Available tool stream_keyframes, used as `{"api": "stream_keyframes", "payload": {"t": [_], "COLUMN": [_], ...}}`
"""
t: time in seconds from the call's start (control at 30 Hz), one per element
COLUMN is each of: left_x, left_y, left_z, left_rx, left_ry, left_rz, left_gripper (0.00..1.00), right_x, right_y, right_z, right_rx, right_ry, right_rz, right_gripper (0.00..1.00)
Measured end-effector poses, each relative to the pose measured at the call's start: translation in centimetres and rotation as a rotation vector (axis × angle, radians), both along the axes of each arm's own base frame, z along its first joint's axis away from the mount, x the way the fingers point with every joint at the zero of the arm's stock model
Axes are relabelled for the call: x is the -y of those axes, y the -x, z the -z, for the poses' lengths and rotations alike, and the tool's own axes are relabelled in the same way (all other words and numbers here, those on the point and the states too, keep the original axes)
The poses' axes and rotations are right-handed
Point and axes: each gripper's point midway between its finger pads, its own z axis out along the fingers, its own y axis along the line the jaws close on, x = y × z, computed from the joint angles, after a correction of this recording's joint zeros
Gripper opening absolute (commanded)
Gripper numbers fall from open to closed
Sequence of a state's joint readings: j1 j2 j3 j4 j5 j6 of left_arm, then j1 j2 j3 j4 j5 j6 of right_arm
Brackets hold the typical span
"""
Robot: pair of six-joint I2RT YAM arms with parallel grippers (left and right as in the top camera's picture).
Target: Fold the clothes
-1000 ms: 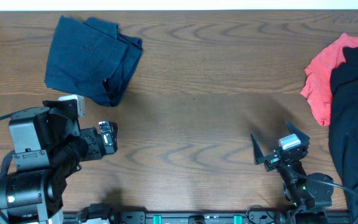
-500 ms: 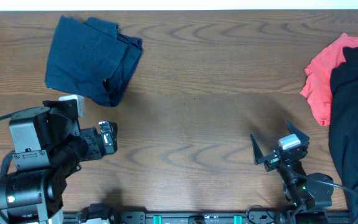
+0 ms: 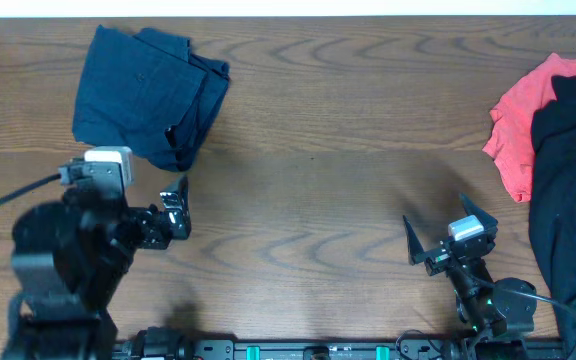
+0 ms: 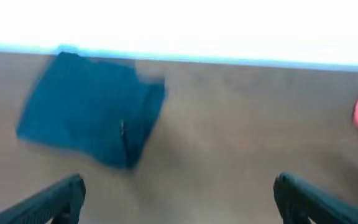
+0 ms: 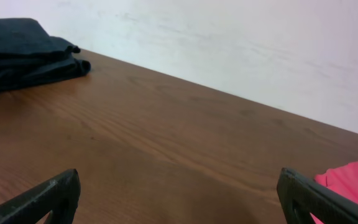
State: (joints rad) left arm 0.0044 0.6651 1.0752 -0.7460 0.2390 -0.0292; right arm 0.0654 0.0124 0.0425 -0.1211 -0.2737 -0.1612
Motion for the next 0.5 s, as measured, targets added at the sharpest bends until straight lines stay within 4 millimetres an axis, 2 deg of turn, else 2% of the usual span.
{"api": "stream_keyframes", "payload": {"t": [0.1,0.17,0.4,0.5], "left_x": [-0.1,-0.1,-0.2,-0.2], "left_y": [-0.3,-0.5,0.6,0.9], "left_z": [0.6,1.7,7.6,9.4], "left_rx": [0.118,0.189,0.287,0.305], "left_ry": [-0.003,-0.004,0.000,0.000], "left_rz": [-0.006,-0.009,-0.010,-0.010], "left_gripper": [0.98,0.98,0.98,0.98], "right_x": [0.0,0.0,0.0,0.0], "right_y": [0.0,0.0,0.0,0.0], "right_z": [0.0,0.0,0.1,0.1], "right_rx": [-0.001,0.000,-0.001,-0.001], "right_ry": [0.000,0.000,0.000,0.000], "right_rz": [0.000,0.000,0.000,0.000], "right_gripper": [0.99,0.99,0.99,0.99]}}
